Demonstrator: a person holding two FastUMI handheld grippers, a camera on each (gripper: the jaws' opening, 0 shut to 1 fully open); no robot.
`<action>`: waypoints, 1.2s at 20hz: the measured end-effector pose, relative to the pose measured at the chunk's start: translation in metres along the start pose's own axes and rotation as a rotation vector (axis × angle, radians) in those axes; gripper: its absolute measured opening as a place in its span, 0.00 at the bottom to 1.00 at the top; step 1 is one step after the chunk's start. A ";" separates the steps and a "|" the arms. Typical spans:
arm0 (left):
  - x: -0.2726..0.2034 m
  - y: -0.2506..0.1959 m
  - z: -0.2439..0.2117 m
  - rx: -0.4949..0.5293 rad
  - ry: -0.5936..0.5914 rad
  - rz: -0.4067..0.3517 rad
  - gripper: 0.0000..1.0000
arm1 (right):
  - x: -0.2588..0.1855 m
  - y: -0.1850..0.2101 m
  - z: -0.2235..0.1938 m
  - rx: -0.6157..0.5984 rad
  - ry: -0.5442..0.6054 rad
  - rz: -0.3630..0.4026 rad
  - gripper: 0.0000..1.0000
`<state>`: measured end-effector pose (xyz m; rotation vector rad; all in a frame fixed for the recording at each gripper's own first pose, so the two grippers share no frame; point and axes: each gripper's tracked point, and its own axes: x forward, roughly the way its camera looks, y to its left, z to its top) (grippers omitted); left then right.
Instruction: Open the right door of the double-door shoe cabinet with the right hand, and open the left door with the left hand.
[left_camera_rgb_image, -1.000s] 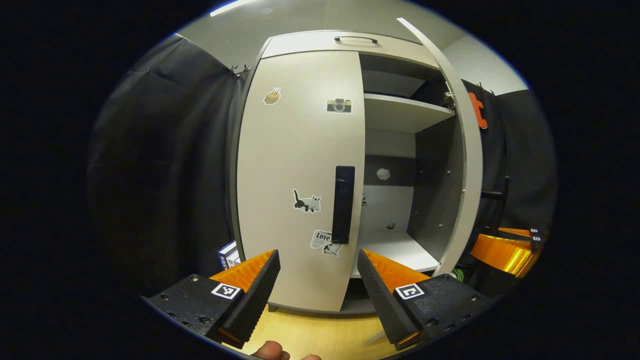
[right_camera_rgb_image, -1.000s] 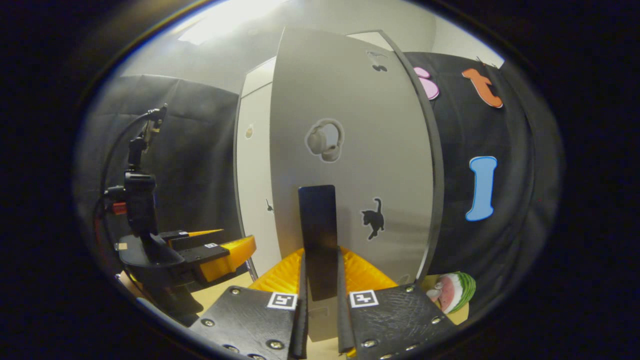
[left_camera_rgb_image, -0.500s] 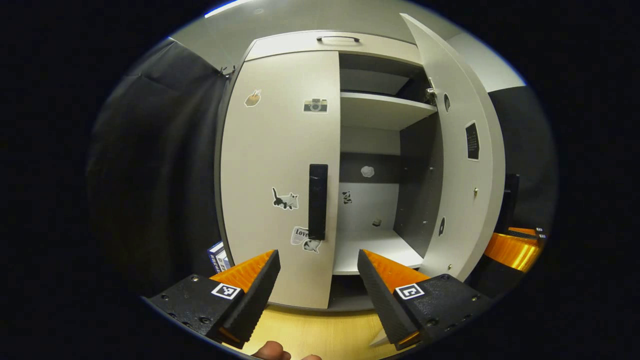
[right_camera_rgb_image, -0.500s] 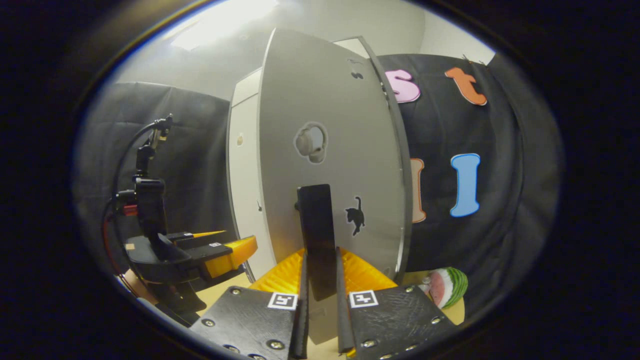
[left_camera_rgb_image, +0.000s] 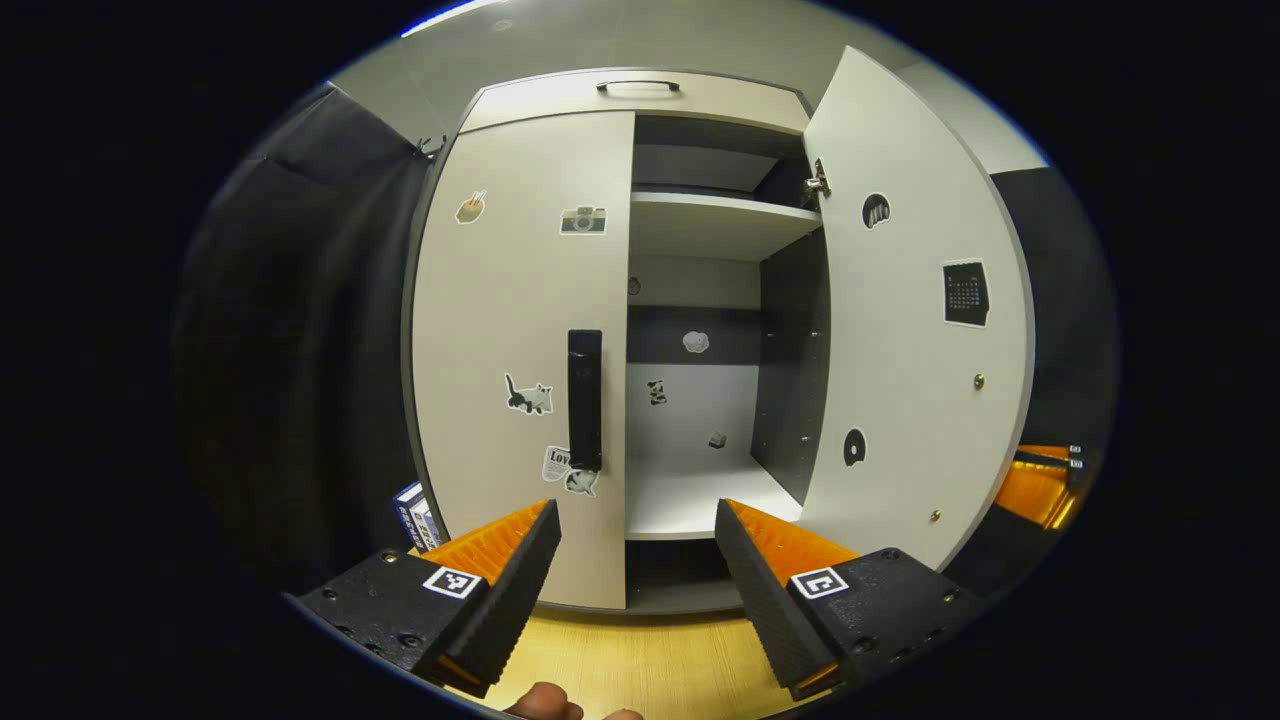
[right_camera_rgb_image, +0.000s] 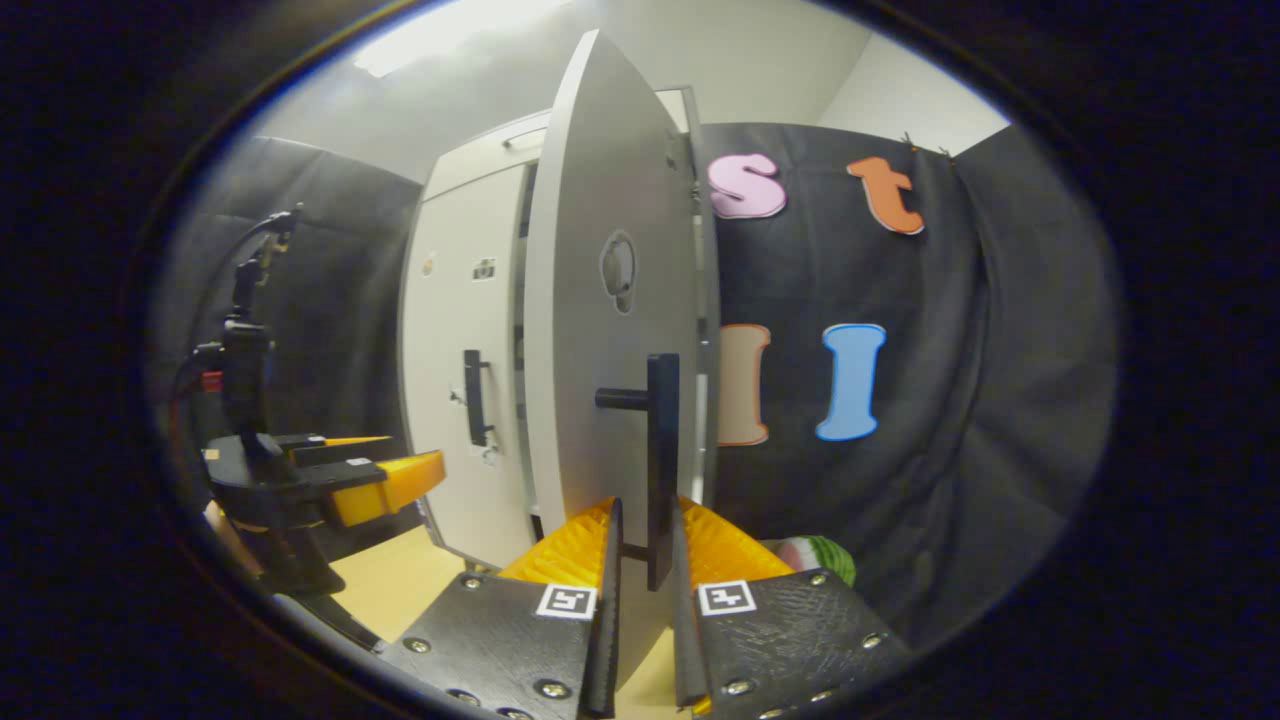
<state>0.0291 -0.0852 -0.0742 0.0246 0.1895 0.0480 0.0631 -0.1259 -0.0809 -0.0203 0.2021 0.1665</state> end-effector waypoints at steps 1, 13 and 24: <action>-0.003 -0.002 0.000 0.000 0.000 -0.010 0.96 | -0.002 -0.016 0.000 0.006 -0.006 -0.035 0.22; -0.016 0.007 -0.003 0.002 0.013 -0.062 0.97 | -0.026 -0.022 0.006 0.078 -0.042 -0.106 0.18; 0.052 0.060 0.016 0.074 -0.009 -0.023 0.97 | -0.028 -0.036 -0.019 0.122 -0.006 -0.257 0.18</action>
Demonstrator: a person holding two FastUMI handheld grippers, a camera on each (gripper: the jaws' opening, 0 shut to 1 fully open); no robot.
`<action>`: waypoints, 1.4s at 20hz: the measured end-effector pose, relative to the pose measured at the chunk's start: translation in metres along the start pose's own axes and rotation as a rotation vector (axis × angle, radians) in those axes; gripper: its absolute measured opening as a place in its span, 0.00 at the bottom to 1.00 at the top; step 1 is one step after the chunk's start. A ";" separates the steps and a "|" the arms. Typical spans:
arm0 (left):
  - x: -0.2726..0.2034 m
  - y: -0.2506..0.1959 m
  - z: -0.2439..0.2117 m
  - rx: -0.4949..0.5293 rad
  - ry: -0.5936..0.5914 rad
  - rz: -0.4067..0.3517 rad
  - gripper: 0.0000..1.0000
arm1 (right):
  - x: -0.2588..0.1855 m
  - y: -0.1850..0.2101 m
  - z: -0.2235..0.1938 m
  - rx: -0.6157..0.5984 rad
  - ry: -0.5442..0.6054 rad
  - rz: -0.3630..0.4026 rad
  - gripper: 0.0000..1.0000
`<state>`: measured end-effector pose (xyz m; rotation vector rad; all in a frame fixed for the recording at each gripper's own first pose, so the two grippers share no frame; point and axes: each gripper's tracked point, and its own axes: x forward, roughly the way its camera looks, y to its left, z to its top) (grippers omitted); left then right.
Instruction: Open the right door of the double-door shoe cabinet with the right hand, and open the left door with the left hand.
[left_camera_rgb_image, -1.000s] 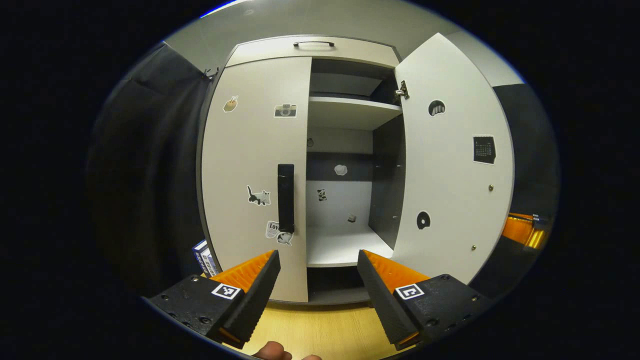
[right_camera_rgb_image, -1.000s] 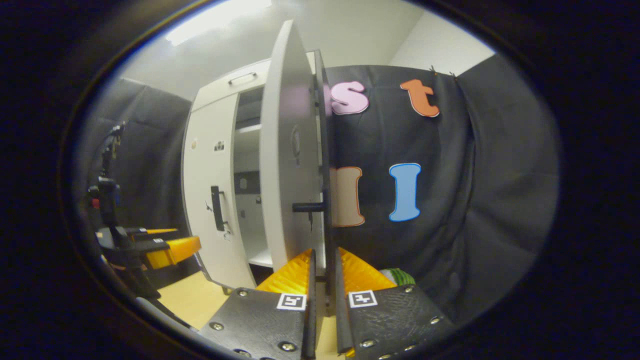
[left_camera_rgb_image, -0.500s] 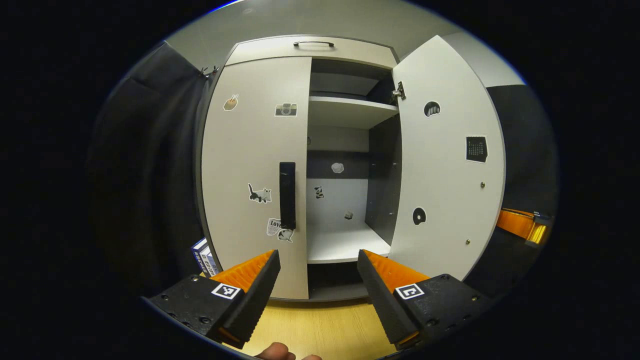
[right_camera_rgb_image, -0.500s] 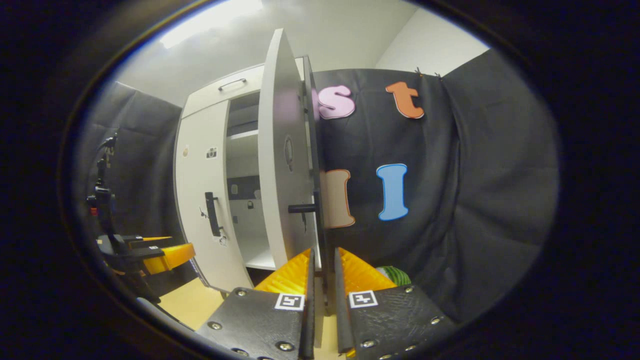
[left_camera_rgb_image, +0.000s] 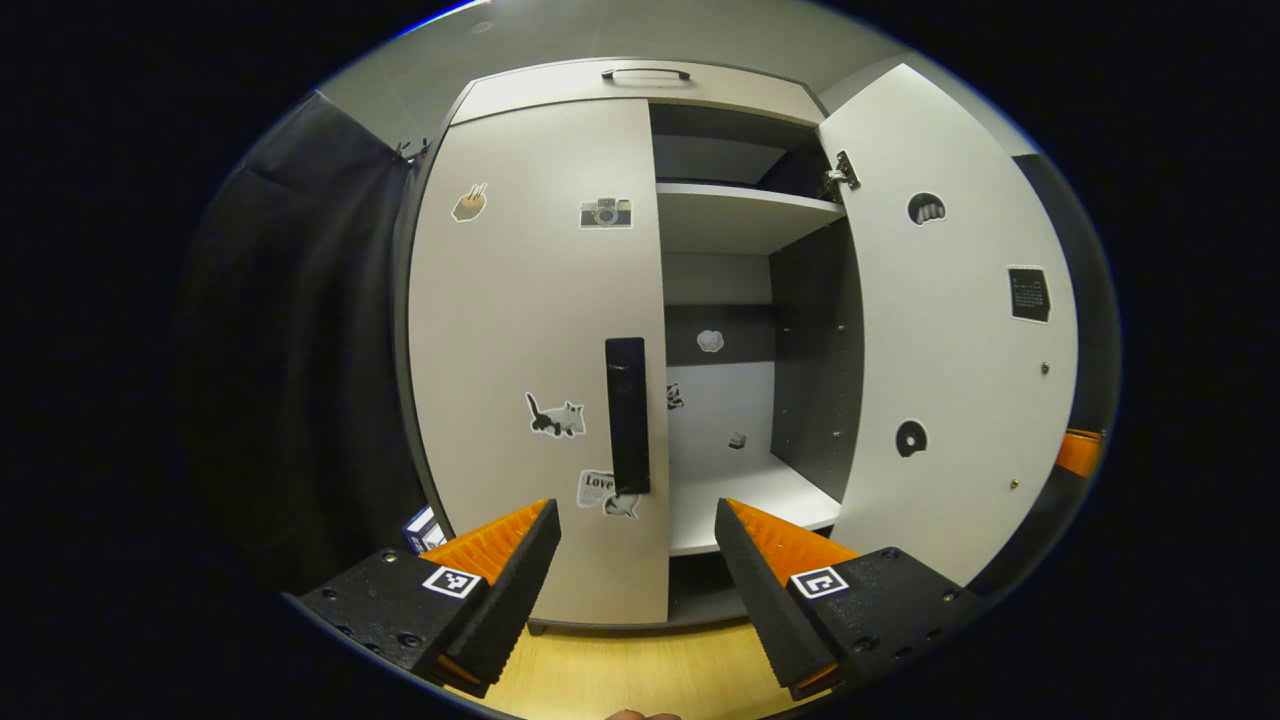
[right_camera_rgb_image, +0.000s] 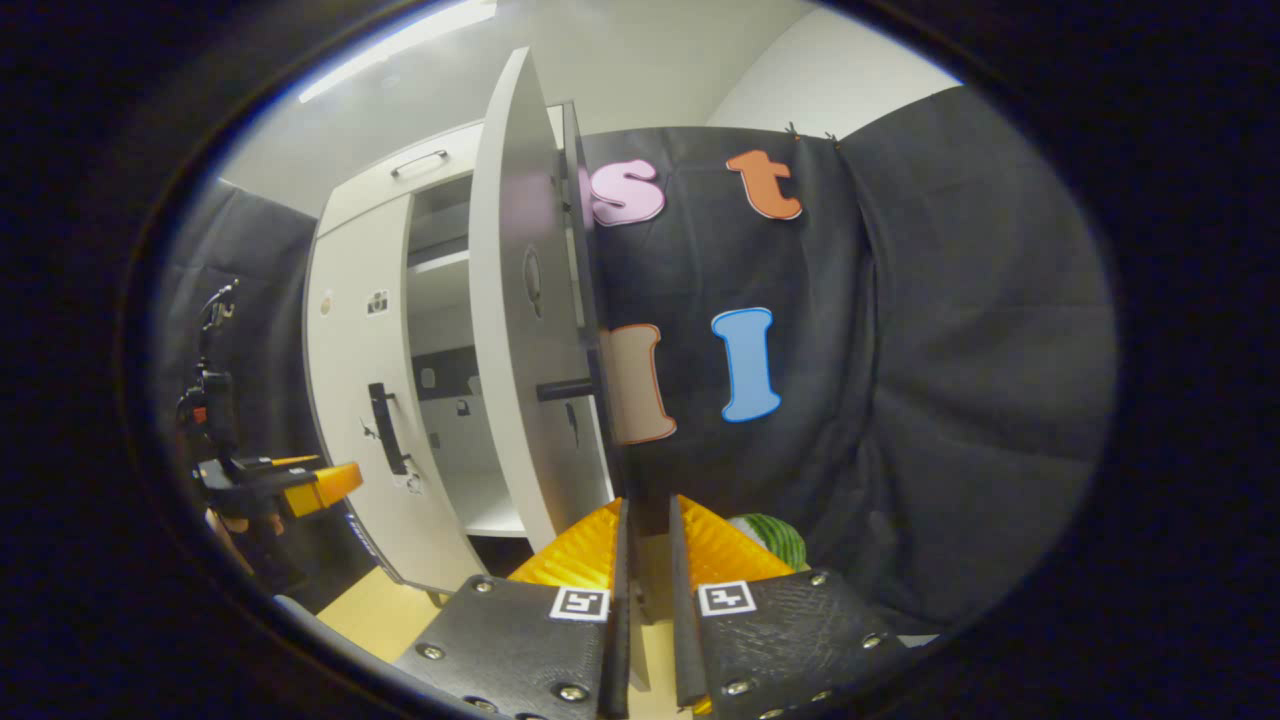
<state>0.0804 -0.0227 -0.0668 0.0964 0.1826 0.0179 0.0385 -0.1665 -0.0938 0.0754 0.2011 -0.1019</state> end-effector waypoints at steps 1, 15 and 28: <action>0.008 0.003 0.003 0.004 -0.005 0.002 0.97 | 0.001 0.000 -0.001 0.000 0.000 -0.013 0.18; 0.089 -0.007 0.016 0.022 -0.032 -0.015 0.96 | 0.012 -0.043 -0.007 0.034 0.006 -0.173 0.52; 0.118 0.006 0.008 -0.019 -0.001 0.046 0.37 | -0.010 -0.076 -0.017 0.033 0.036 -0.259 0.78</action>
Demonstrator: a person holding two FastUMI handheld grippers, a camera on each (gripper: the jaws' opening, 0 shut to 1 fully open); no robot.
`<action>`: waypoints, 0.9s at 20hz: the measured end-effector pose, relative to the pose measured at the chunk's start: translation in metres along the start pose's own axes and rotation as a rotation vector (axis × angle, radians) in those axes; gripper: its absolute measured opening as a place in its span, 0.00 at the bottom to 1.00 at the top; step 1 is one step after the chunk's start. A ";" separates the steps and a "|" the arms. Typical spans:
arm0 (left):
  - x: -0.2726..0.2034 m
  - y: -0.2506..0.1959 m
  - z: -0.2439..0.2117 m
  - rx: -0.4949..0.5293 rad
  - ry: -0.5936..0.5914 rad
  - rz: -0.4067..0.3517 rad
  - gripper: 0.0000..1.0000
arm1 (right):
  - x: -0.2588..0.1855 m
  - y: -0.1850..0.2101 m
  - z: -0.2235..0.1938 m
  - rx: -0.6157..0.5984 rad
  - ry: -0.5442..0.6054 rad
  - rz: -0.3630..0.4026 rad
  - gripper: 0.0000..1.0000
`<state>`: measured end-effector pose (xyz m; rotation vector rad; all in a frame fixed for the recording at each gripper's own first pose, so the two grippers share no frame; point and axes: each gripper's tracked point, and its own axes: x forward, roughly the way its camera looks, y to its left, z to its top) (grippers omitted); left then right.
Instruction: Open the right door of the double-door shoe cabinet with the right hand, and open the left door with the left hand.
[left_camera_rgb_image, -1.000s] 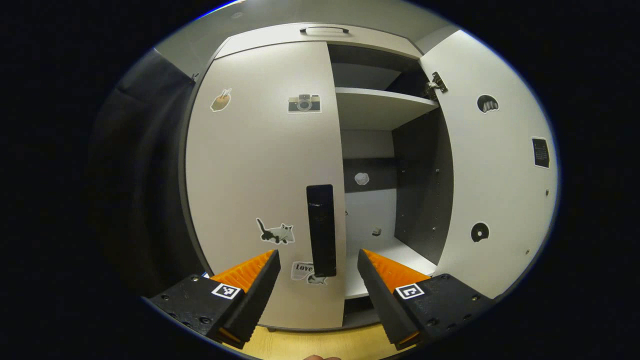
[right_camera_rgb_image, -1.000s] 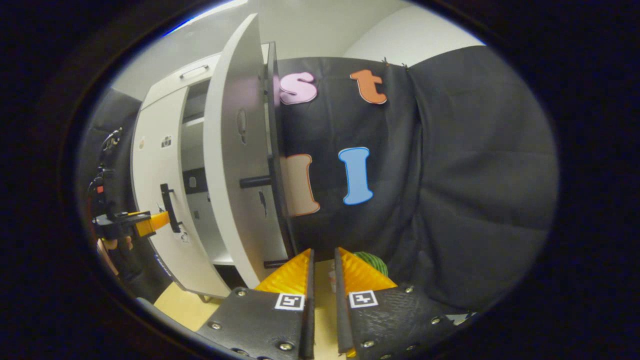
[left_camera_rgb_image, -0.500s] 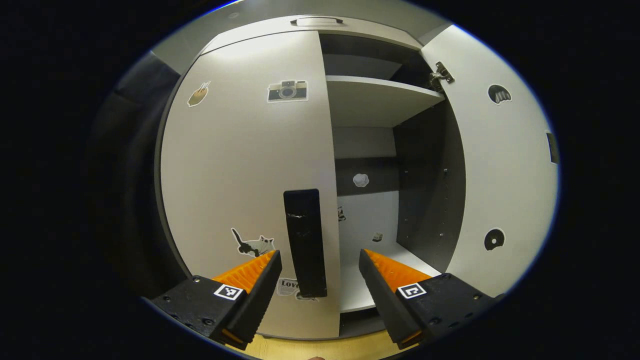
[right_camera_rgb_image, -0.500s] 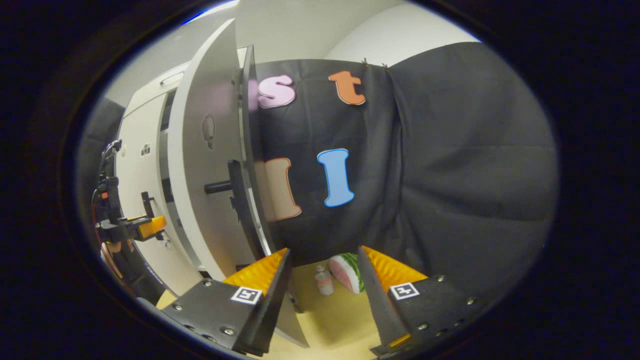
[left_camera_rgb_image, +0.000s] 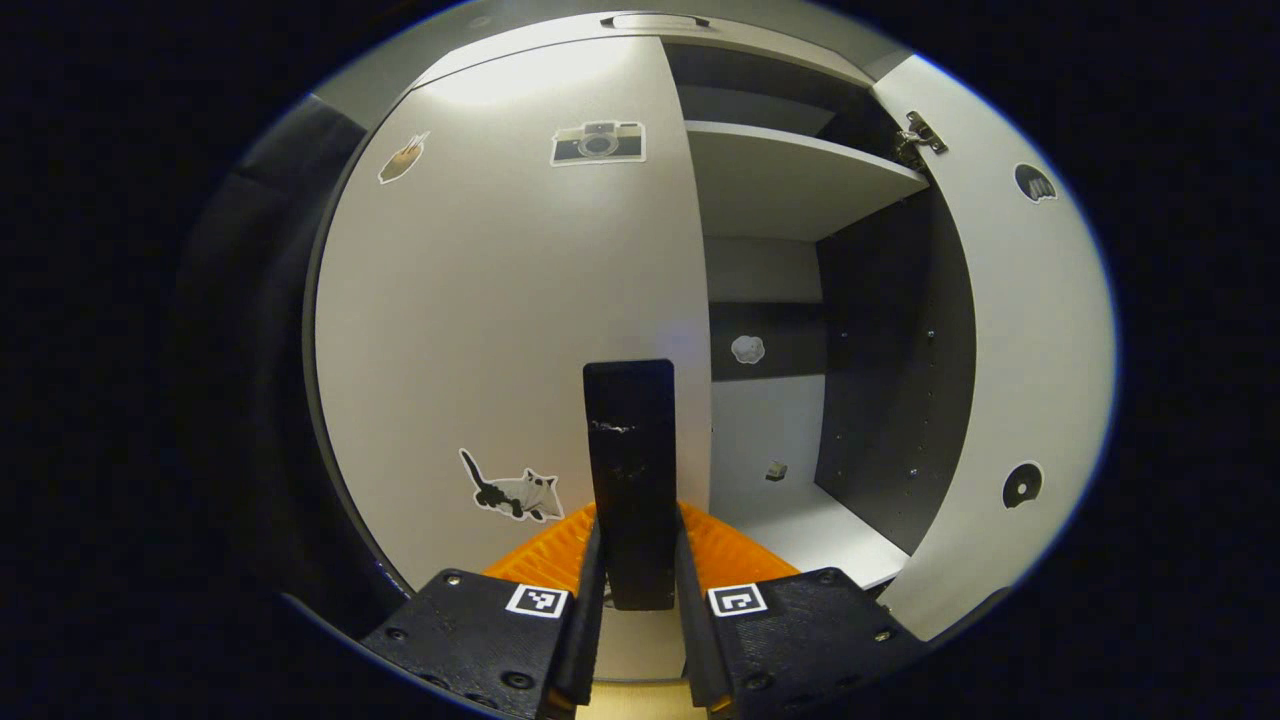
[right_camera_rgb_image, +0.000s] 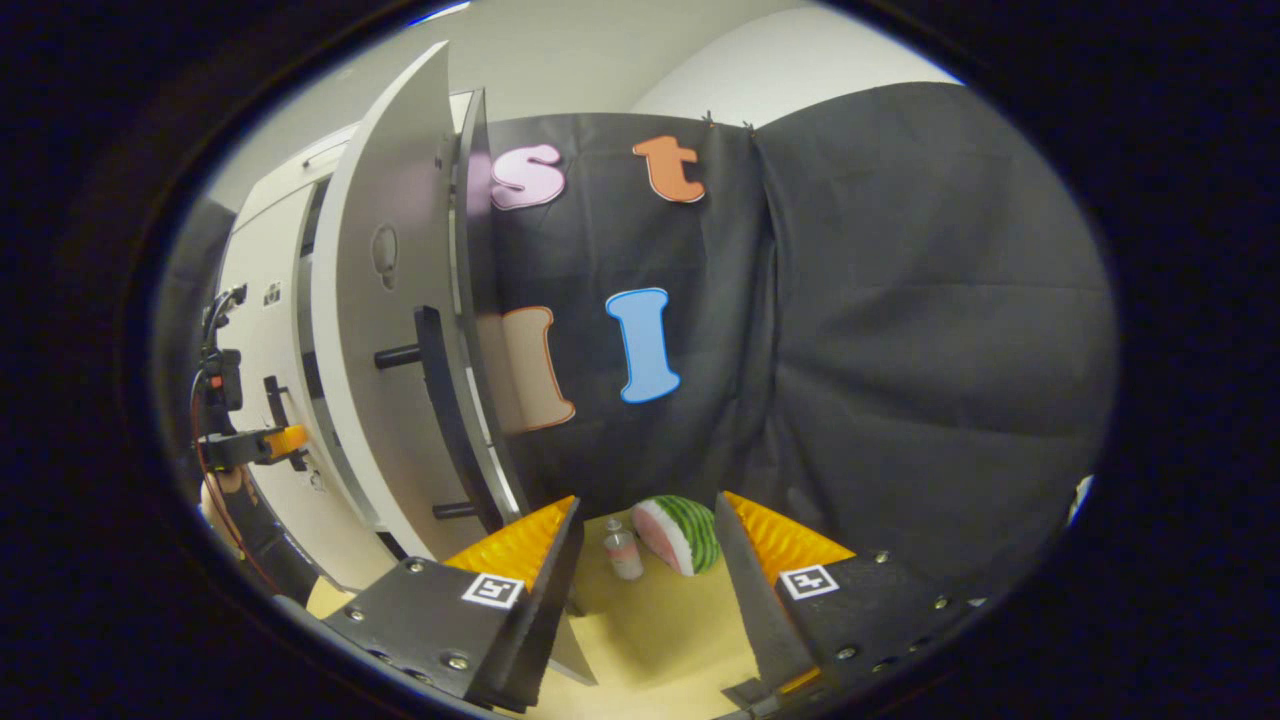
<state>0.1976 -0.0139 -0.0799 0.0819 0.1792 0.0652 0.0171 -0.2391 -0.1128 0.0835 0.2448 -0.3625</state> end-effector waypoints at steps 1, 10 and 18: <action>0.000 0.000 0.000 -0.006 0.000 -0.002 0.38 | -0.002 -0.002 -0.001 -0.005 0.000 -0.003 0.81; -0.004 0.000 -0.002 -0.019 0.006 -0.039 0.23 | -0.015 0.002 -0.005 0.006 0.017 0.010 0.78; -0.010 0.004 -0.003 -0.021 0.003 -0.061 0.23 | -0.037 0.003 -0.011 0.021 0.029 0.016 0.70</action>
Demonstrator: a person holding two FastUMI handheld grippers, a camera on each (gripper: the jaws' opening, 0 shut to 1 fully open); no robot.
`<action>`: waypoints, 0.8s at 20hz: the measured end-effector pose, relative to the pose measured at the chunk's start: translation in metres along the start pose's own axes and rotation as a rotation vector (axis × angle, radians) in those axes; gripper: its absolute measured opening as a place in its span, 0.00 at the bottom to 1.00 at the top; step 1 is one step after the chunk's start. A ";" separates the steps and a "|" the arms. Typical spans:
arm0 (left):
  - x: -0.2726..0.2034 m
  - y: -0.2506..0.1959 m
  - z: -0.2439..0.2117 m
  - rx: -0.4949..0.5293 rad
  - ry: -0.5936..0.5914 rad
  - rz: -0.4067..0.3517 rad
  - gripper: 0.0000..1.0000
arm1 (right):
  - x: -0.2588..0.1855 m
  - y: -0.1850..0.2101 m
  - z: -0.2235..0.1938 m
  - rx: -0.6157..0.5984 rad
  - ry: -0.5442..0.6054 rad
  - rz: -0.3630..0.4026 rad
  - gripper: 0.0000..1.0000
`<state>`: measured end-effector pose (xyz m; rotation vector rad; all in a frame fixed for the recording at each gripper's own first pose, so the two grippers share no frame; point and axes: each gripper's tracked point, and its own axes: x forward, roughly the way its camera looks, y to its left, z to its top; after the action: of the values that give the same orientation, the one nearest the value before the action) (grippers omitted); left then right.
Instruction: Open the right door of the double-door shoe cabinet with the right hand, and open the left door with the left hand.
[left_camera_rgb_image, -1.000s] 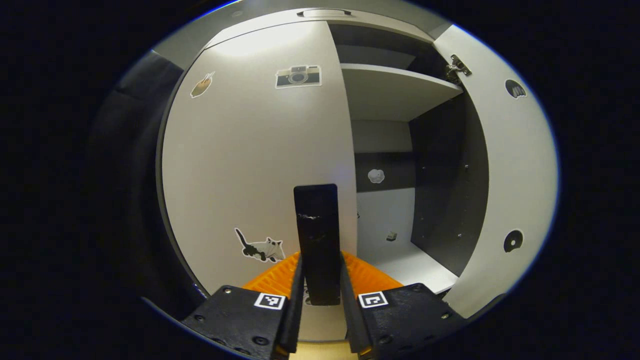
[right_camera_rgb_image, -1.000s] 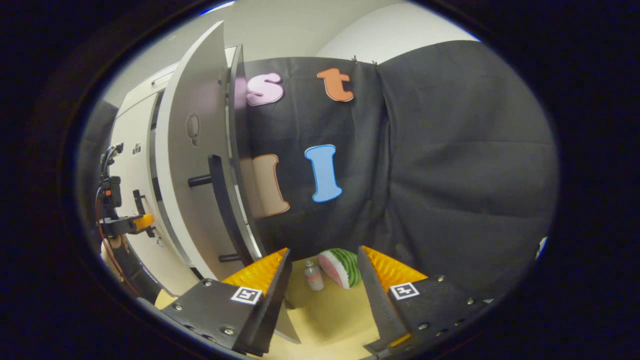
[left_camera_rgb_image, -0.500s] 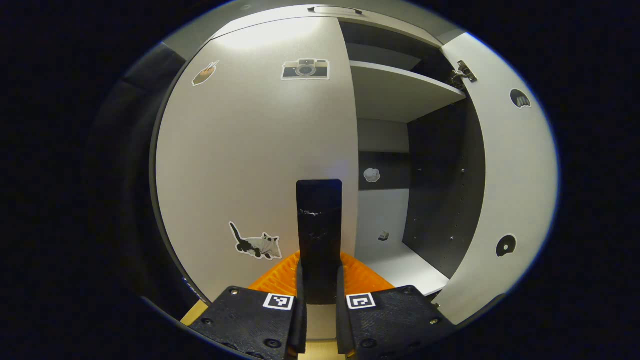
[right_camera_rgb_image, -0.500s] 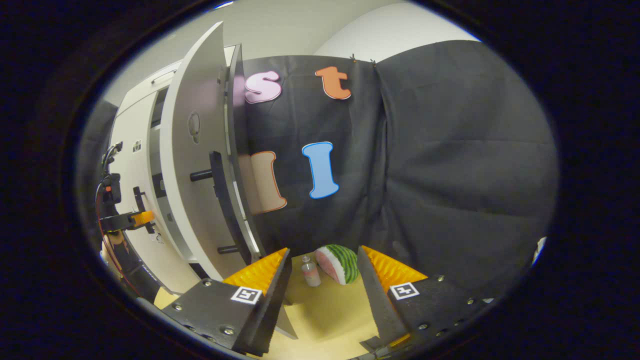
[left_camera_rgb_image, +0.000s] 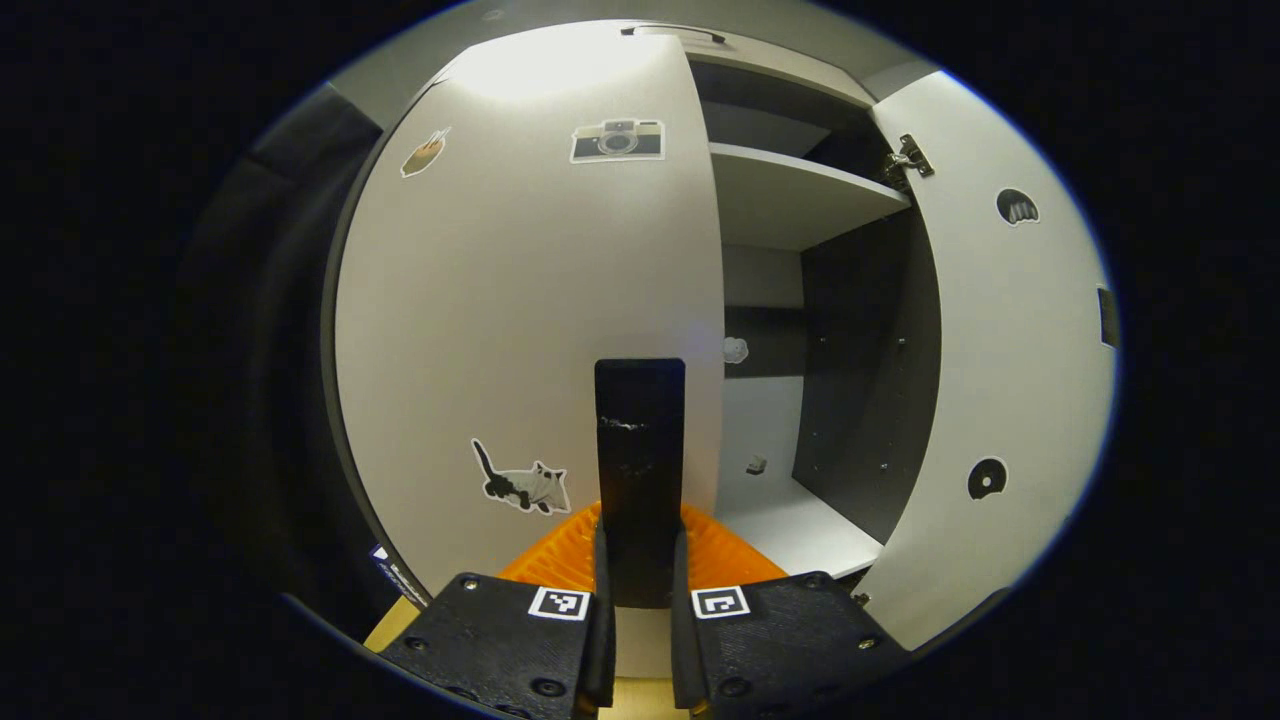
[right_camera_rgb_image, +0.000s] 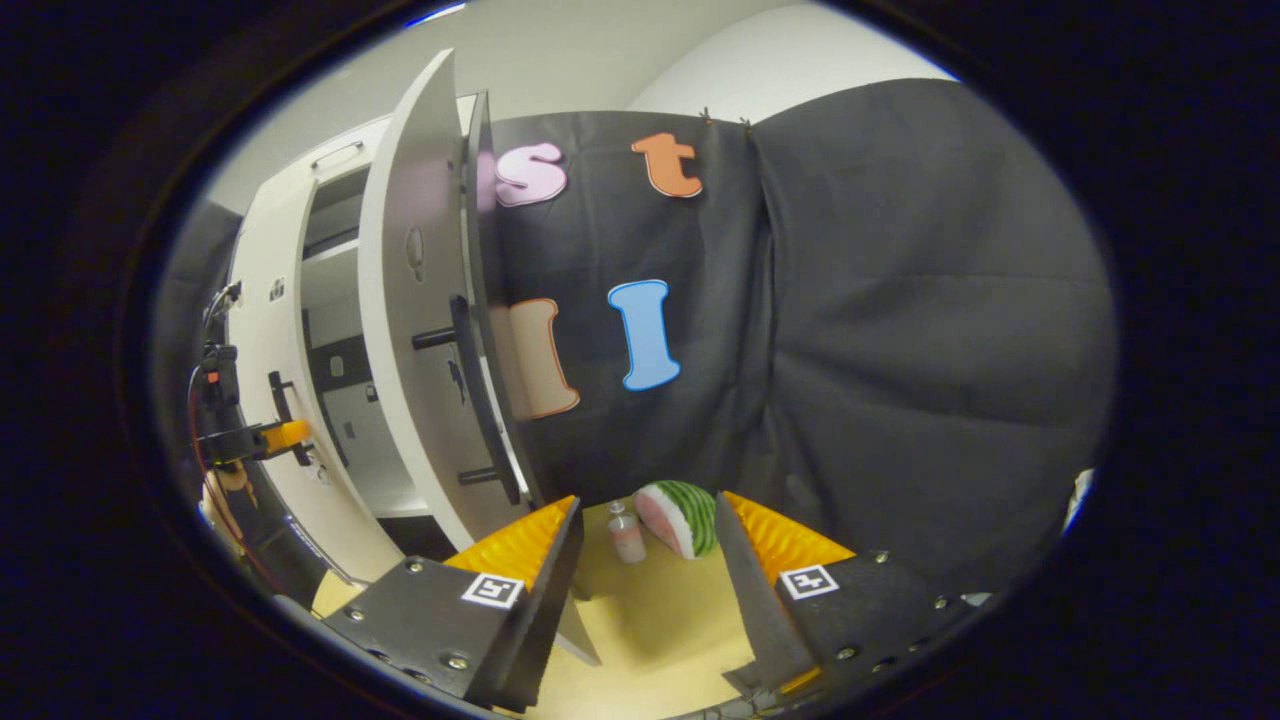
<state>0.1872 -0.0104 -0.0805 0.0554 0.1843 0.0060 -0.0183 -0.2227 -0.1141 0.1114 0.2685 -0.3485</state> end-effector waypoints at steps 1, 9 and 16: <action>-0.001 0.000 0.000 0.001 -0.002 -0.002 0.23 | -0.003 0.001 0.000 0.001 0.001 0.003 0.70; -0.007 0.005 -0.003 -0.008 0.002 -0.010 0.23 | -0.024 0.013 -0.006 -0.004 0.009 0.033 0.78; -0.011 0.008 -0.002 -0.003 0.004 -0.012 0.23 | -0.036 0.025 -0.017 0.019 0.024 0.066 0.78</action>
<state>0.1764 -0.0022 -0.0806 0.0514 0.1891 -0.0057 -0.0464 -0.1854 -0.1187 0.1435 0.2849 -0.2839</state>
